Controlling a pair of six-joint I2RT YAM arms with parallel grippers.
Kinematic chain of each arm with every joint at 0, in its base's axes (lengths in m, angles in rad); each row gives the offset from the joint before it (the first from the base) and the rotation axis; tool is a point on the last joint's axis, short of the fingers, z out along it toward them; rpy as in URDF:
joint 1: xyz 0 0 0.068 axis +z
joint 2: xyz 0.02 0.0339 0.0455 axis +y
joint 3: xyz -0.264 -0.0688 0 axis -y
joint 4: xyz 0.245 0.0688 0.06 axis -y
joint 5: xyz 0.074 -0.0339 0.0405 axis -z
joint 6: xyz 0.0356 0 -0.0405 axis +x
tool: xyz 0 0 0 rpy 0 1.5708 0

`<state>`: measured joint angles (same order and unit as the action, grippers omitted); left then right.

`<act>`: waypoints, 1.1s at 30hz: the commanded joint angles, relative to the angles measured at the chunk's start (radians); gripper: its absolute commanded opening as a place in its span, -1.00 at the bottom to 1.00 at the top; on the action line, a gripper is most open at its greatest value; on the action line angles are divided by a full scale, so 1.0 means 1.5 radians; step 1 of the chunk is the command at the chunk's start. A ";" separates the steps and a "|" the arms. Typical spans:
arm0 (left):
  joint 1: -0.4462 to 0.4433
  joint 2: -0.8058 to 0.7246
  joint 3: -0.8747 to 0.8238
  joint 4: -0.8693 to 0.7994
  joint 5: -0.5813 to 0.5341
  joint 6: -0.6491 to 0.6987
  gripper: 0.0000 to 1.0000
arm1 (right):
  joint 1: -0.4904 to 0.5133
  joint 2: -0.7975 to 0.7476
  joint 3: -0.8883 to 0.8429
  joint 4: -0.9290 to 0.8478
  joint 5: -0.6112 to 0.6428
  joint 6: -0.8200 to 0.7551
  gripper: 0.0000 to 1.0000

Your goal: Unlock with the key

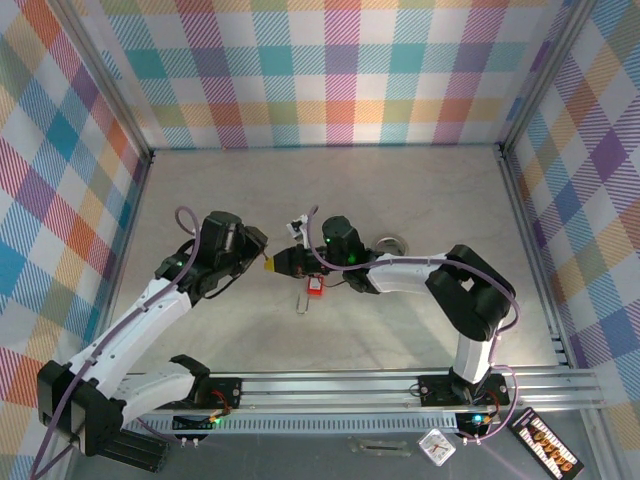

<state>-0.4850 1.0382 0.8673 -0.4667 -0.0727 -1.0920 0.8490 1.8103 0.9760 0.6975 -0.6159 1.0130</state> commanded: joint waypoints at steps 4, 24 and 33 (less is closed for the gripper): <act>-0.031 -0.036 -0.006 0.029 0.063 -0.034 -1.00 | -0.030 0.009 0.005 0.064 0.061 0.017 -1.00; -0.111 -0.046 0.007 0.008 -0.059 0.058 -1.00 | -0.037 0.060 0.020 0.183 0.054 0.119 -1.00; -0.111 -0.035 -0.008 0.083 0.008 0.017 -1.00 | -0.059 0.024 -0.008 0.160 0.044 0.098 -1.00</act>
<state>-0.5999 0.9951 0.8494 -0.3882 -0.2760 -1.0428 0.8120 1.8725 0.9665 0.9264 -0.6998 1.1660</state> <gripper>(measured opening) 0.434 0.065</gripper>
